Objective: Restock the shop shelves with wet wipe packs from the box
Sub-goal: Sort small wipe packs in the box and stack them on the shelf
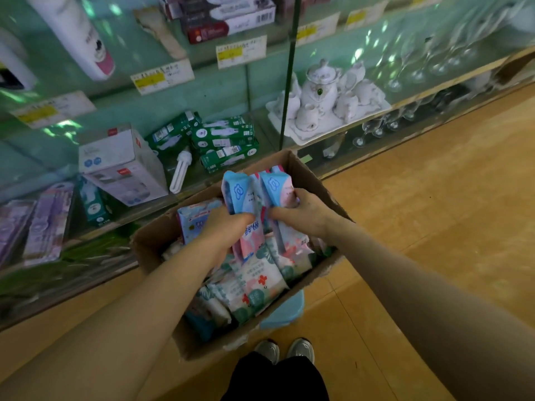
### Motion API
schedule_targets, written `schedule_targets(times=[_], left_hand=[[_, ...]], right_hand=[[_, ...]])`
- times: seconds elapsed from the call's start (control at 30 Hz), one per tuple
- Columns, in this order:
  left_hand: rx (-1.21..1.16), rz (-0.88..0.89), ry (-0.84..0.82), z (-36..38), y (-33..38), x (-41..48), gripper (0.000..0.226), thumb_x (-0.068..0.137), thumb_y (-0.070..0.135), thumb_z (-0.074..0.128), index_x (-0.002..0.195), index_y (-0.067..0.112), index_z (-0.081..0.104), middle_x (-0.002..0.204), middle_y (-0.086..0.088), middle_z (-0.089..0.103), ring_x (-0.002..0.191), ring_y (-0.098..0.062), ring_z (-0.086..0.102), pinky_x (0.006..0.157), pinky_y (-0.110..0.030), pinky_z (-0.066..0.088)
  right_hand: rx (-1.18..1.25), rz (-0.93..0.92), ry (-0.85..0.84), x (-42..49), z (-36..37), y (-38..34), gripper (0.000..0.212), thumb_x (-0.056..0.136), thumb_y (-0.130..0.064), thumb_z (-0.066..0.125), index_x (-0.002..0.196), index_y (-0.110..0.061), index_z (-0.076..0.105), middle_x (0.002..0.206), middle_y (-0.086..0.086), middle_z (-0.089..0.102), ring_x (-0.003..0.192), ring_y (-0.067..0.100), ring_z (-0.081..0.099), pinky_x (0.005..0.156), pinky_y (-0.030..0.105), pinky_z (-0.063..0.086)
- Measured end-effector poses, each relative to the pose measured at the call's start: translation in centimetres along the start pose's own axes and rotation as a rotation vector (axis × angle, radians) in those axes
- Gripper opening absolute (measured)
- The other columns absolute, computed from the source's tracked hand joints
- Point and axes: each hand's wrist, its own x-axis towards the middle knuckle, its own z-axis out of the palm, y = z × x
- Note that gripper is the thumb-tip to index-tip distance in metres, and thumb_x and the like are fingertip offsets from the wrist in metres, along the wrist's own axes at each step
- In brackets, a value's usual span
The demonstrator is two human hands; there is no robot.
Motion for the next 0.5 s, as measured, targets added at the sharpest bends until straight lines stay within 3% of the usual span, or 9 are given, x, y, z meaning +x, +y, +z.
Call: schedule_targets(times=[0.1,0.2,0.37,0.5], left_hand=[[0.027,0.061,-0.032,0.6,2.7,-1.3,0.015,0.085,0.012,0.063,0.100,0.017,0.062,0.098,-0.011,0.070,0.089,-0.028,0.067,0.082,-0.041,0.056],[0.049,0.117,-0.087,1.3,5.4,-2.9,0.009,0.086,0.012,0.062,0.093,0.018,0.062,0.086,-0.008,0.069,0.078,-0.025,0.067,0.073,-0.035,0.056],[0.101,0.246,-0.191,3.3,10.1,-6.3,0.020,0.087,0.013,0.061,0.105,0.018,0.063,0.096,-0.007,0.069,0.077,-0.021,0.065,0.066,-0.029,0.051],[0.125,0.365,-0.302,6.3,14.3,-9.8,0.017,0.086,0.008,0.060,0.102,0.014,0.064,0.084,-0.005,0.068,0.071,-0.021,0.065,0.058,-0.027,0.052]], right_hand=[[-0.037,-0.033,0.072,-1.9,-2.5,-1.8,0.059,0.076,-0.046,0.072,0.120,-0.013,0.049,0.109,0.002,0.059,0.097,0.019,0.060,0.078,0.032,0.052],[-0.032,-0.025,0.129,-4.3,-5.1,-3.0,0.056,0.079,-0.045,0.071,0.120,-0.013,0.049,0.105,0.000,0.057,0.088,0.015,0.057,0.064,0.025,0.047],[-0.028,-0.001,0.267,-8.7,-10.3,-4.2,0.052,0.077,-0.047,0.072,0.111,-0.011,0.056,0.106,0.006,0.063,0.093,0.022,0.063,0.079,0.038,0.056],[-0.001,0.013,0.397,-13.4,-14.8,-4.9,0.052,0.077,-0.048,0.072,0.107,-0.009,0.057,0.104,0.007,0.064,0.093,0.023,0.064,0.084,0.041,0.056]])
